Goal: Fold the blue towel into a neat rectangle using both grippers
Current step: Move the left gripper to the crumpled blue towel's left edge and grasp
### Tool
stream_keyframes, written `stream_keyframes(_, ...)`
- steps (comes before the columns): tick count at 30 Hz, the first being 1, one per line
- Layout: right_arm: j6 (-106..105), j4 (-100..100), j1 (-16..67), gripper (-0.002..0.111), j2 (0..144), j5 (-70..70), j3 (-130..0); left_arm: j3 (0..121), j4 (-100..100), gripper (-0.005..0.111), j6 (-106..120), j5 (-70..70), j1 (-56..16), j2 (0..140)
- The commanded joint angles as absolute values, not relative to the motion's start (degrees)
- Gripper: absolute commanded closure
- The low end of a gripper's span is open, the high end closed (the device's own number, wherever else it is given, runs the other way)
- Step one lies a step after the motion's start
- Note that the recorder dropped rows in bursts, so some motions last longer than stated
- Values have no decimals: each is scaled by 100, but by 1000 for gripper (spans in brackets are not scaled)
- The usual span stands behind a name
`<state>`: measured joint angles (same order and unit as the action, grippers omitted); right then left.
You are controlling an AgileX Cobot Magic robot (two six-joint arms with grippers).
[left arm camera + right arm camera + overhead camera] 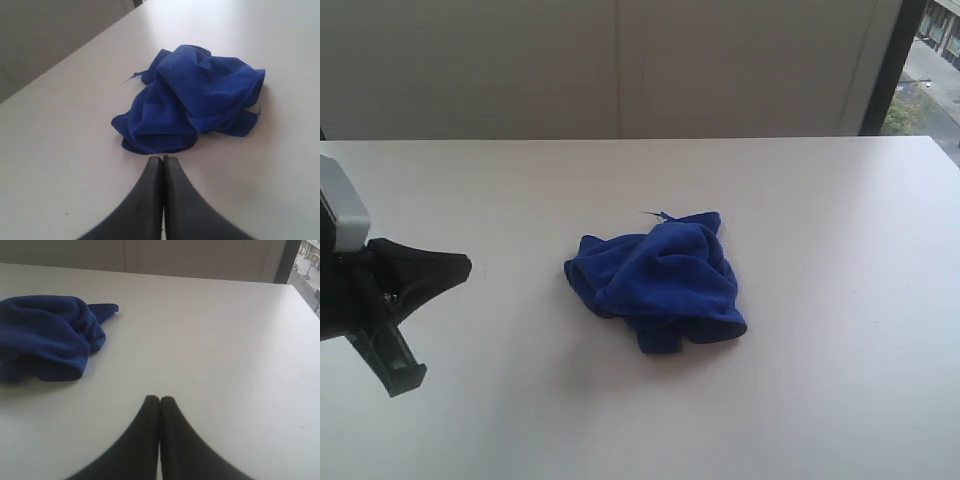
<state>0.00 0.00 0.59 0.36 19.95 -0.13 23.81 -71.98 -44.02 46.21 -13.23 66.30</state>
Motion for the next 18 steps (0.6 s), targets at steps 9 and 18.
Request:
stream_keyframes(9,0,-37,59,108,0,1960,0,2447,-5806,63,-2790,5016,-1684,8160)
stream_keyframes(18,0,-37,59,108,0,1960,0,3458,-4921,63,-1460,4874,-2817,9912)
